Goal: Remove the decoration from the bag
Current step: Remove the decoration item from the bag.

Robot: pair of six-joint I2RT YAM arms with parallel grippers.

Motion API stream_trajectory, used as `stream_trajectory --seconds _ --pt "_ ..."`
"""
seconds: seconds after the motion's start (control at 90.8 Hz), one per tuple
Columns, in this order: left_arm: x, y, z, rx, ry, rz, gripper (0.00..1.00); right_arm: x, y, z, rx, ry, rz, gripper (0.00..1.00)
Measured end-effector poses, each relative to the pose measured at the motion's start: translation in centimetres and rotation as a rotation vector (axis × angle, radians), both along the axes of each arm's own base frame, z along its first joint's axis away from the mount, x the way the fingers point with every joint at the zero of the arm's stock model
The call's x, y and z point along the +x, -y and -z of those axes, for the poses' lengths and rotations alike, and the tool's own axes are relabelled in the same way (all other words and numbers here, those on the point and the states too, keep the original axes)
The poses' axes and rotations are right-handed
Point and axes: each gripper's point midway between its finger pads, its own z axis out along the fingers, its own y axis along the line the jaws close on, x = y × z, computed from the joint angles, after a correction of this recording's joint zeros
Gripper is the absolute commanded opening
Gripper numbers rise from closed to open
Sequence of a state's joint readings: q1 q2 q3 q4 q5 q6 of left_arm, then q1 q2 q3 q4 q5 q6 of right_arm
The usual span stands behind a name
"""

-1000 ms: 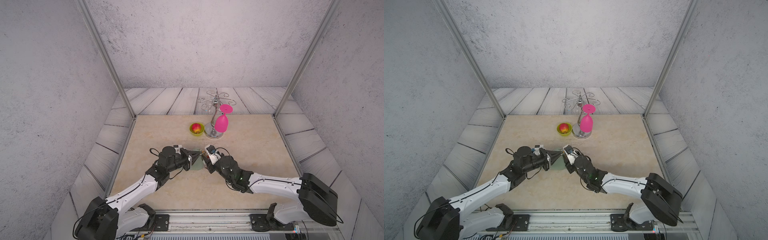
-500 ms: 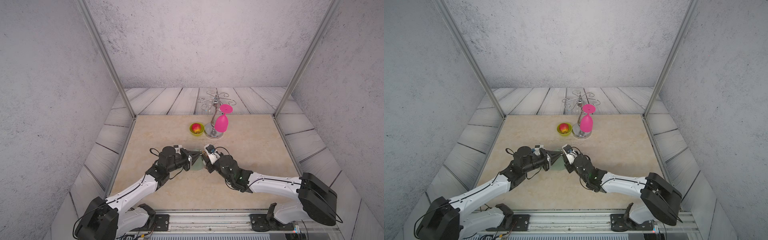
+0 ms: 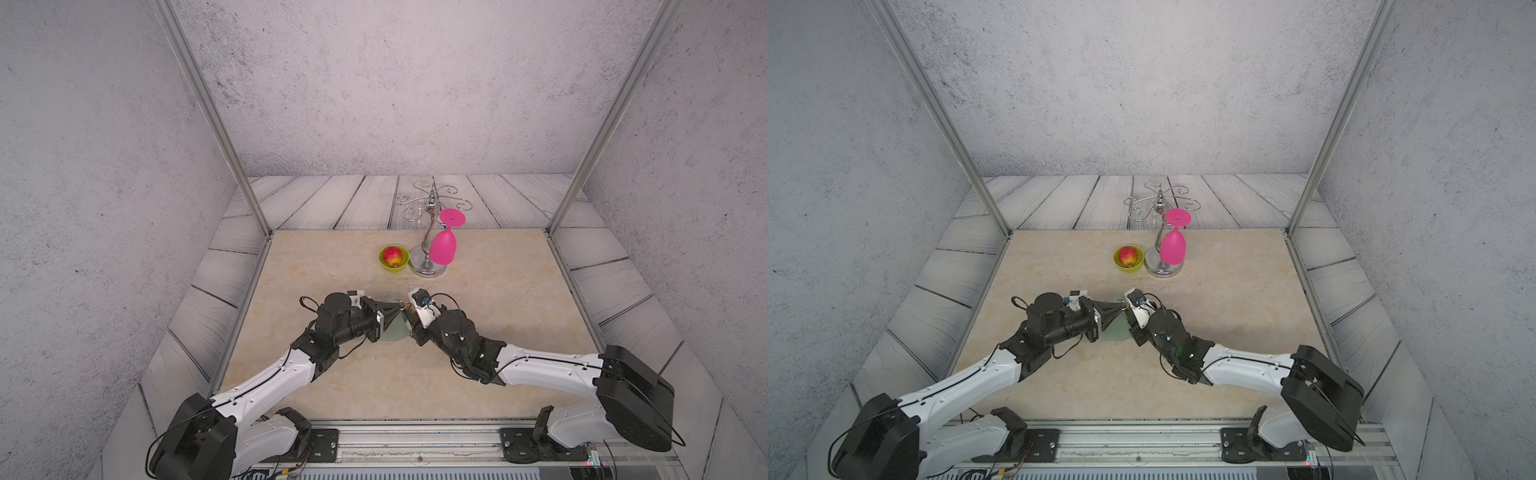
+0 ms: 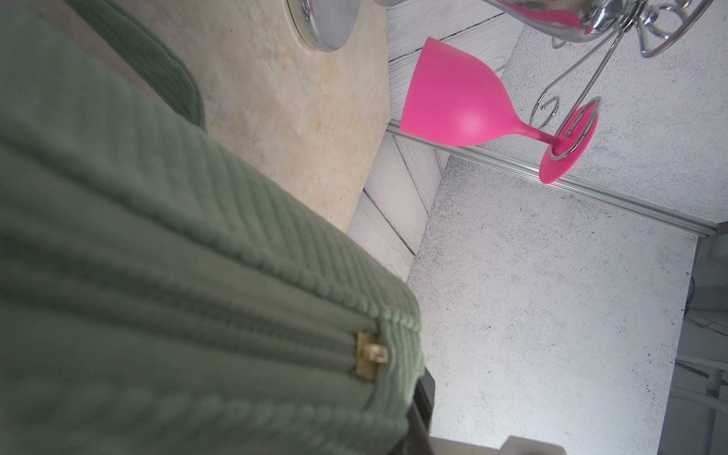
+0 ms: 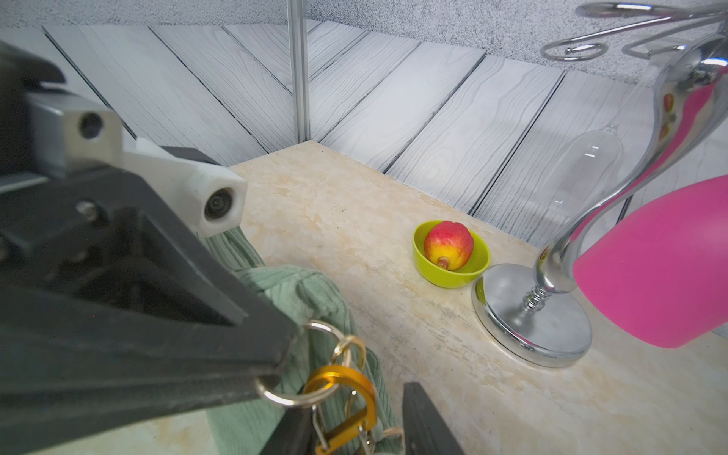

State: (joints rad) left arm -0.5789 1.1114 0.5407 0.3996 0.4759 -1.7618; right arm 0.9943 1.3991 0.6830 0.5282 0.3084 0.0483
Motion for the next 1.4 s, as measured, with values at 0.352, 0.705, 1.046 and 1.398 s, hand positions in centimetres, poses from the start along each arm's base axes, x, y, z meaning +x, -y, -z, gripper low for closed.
stream_trajectory --seconds 0.352,0.705,1.046,1.398 --pt "0.01 0.00 -0.01 0.000 0.000 0.000 0.00 -0.07 0.02 0.29 0.005 -0.013 -0.008 0.34" --pt "-0.03 -0.02 0.14 0.004 -0.006 0.000 0.00 -0.19 0.14 0.76 0.007 -0.027 -0.010 0.28" --pt "-0.03 -0.02 0.13 0.004 -0.006 0.000 0.00 -0.26 0.07 0.79 0.010 -0.031 -0.015 0.18" --pt "-0.03 -0.02 0.15 0.006 -0.003 0.001 0.00 -0.20 0.13 0.81 0.012 -0.035 -0.011 0.17"
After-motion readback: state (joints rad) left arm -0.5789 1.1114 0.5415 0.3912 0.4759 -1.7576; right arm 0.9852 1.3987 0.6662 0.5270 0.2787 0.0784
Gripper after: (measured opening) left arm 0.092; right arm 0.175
